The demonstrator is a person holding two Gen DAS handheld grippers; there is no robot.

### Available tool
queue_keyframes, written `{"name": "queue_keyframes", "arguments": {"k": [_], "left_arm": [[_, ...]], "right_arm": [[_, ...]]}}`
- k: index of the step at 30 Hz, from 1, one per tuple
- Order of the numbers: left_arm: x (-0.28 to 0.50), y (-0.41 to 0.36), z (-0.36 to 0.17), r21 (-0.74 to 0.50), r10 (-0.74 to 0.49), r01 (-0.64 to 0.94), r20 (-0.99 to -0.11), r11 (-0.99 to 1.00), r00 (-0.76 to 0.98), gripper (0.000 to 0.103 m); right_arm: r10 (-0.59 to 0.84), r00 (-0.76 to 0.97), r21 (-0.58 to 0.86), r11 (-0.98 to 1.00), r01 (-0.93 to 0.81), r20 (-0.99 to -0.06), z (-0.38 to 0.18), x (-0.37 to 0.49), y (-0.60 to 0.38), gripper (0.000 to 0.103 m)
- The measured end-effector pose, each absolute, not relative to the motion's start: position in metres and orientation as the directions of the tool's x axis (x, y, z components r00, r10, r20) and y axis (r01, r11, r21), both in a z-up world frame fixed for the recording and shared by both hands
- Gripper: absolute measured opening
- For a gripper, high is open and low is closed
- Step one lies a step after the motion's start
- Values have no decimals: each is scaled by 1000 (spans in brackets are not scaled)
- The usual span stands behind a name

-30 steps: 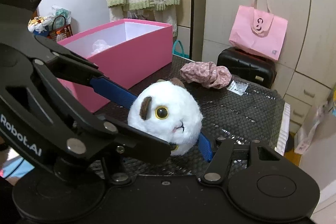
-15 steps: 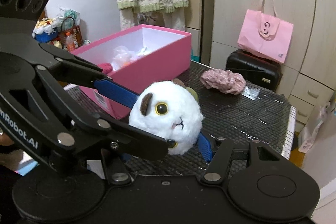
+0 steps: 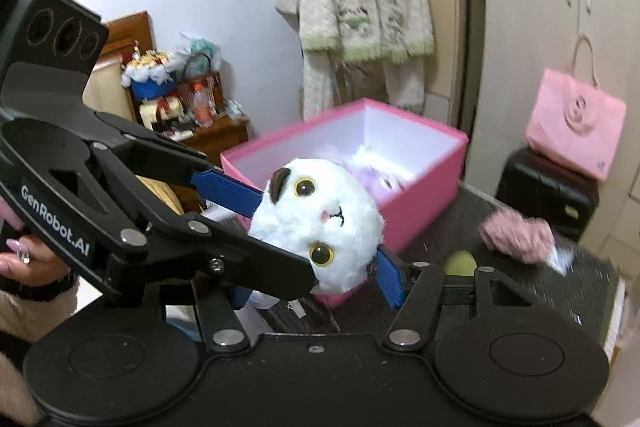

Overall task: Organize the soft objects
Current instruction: 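Carry the white round plush into the pink box and open the left gripper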

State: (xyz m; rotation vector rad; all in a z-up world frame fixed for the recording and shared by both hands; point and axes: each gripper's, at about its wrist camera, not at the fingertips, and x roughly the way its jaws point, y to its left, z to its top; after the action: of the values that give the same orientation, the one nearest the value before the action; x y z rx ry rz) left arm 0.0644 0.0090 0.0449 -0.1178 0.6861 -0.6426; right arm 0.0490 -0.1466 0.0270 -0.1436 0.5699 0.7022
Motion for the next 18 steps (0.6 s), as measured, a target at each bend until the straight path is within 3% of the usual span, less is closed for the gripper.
{"name": "queue_keyframes", "arguments": {"k": [8, 18], "left_arm": [[89, 51, 62, -317, -543, 441, -455, 840, 706, 76], [161, 83, 43, -379, -489, 328, -491, 865, 721, 76]], "right_arm": [[623, 632, 72, 736, -673, -461, 50, 90, -112, 66], [631, 602, 101, 727, -680, -488, 32, 166, -76, 66]]}}
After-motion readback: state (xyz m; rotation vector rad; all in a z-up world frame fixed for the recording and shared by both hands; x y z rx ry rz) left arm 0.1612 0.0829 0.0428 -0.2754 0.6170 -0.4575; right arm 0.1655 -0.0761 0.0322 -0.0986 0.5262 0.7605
